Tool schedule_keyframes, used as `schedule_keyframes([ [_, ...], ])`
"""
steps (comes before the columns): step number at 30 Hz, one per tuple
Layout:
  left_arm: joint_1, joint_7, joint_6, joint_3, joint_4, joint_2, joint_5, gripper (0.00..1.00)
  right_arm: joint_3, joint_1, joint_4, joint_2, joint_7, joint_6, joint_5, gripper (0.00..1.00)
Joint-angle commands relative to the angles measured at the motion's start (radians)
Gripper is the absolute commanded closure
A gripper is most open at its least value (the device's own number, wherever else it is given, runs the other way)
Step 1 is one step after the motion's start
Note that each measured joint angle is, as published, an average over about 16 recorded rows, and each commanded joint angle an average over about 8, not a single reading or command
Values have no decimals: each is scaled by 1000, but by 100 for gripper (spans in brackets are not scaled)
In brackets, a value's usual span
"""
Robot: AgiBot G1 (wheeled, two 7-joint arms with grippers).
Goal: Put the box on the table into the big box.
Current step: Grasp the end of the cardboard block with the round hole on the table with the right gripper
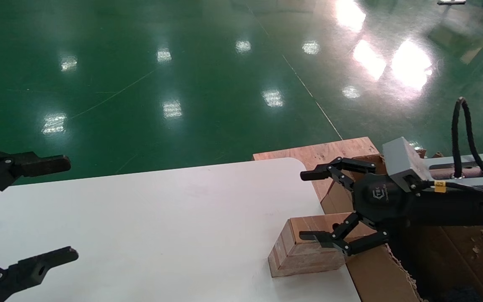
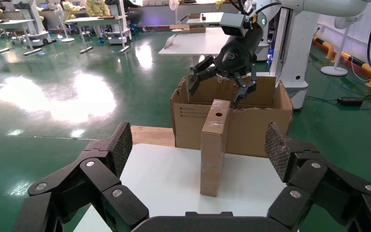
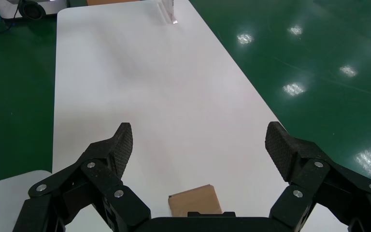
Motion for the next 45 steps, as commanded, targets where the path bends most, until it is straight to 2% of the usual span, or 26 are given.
schedule_keyframes([
  [1, 0, 0, 0, 0, 0, 0, 0, 0, 3, -2, 4, -2, 2, 3, 3, 0],
  [10, 0, 0, 0, 0, 0, 0, 0, 0, -41, 35, 22, -20, -33, 5, -56, 0],
  [20, 0, 0, 0, 0, 0, 0, 0, 0, -145, 119, -58, -18, -132, -8, -137, 0],
  [32, 0, 0, 0, 0, 0, 0, 0, 0, -276, 206, -203, -59, -214, -8, -164, 0],
  [45, 0, 0, 0, 0, 0, 0, 0, 0, -397, 260, -296, -72, -258, -9, -120, 0],
])
